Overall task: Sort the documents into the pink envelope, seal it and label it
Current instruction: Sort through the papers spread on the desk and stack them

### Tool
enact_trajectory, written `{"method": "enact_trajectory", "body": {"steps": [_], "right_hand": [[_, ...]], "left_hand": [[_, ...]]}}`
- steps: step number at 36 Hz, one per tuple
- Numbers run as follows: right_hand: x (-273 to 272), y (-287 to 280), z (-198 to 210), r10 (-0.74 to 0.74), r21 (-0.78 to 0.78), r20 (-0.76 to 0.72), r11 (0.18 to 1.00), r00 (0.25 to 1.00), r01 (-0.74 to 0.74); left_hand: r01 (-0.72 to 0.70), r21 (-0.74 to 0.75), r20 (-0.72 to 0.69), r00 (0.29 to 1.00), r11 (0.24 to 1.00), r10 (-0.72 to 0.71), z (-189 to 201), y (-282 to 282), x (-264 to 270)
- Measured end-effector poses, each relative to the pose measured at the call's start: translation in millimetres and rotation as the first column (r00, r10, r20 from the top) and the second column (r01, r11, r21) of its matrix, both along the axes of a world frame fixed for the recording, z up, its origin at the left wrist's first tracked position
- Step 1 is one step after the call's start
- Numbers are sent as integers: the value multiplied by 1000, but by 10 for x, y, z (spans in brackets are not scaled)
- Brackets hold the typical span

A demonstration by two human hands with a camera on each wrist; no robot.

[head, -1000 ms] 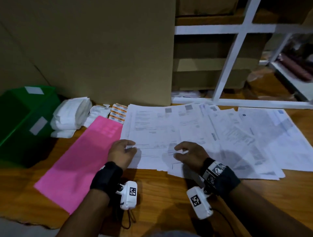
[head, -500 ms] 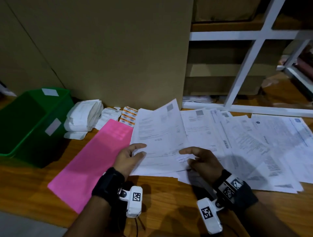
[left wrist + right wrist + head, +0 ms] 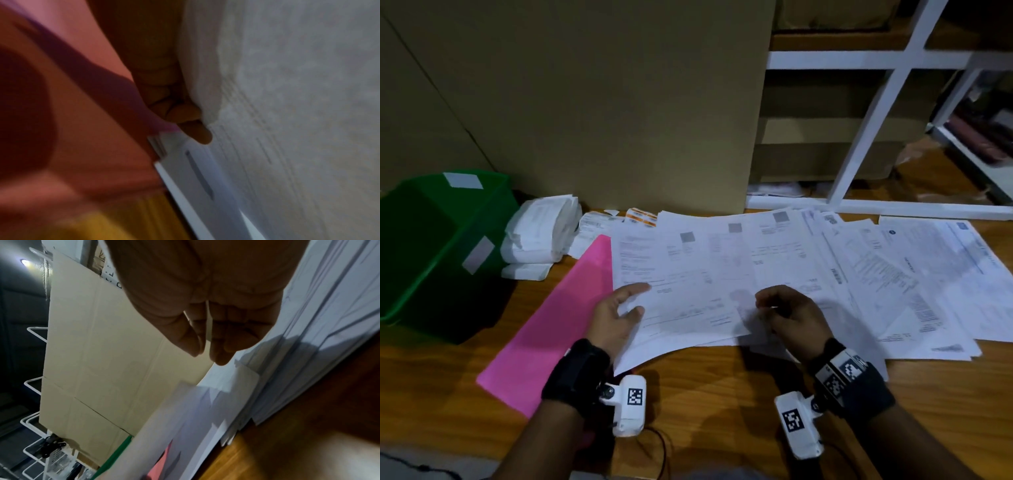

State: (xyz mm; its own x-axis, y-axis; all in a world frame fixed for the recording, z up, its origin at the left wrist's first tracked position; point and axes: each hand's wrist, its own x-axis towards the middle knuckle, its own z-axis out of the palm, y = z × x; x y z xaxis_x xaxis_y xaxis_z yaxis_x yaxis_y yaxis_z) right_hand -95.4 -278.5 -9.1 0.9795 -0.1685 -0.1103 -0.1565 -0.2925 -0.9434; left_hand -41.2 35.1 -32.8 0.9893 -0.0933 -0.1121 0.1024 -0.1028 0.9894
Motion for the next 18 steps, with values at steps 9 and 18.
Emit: {"method": "enact_trajectory", "body": {"steps": [9, 18], "right_hand": [[200, 26, -165, -36, -240, -42, 970, 999, 25], [330, 73, -164, -45, -220, -131, 975, 990, 16]], "left_hand": [[57, 213, 10, 998, 975, -60, 8, 346, -89], [53, 250, 12, 998, 967, -58, 38, 342, -114]]}}
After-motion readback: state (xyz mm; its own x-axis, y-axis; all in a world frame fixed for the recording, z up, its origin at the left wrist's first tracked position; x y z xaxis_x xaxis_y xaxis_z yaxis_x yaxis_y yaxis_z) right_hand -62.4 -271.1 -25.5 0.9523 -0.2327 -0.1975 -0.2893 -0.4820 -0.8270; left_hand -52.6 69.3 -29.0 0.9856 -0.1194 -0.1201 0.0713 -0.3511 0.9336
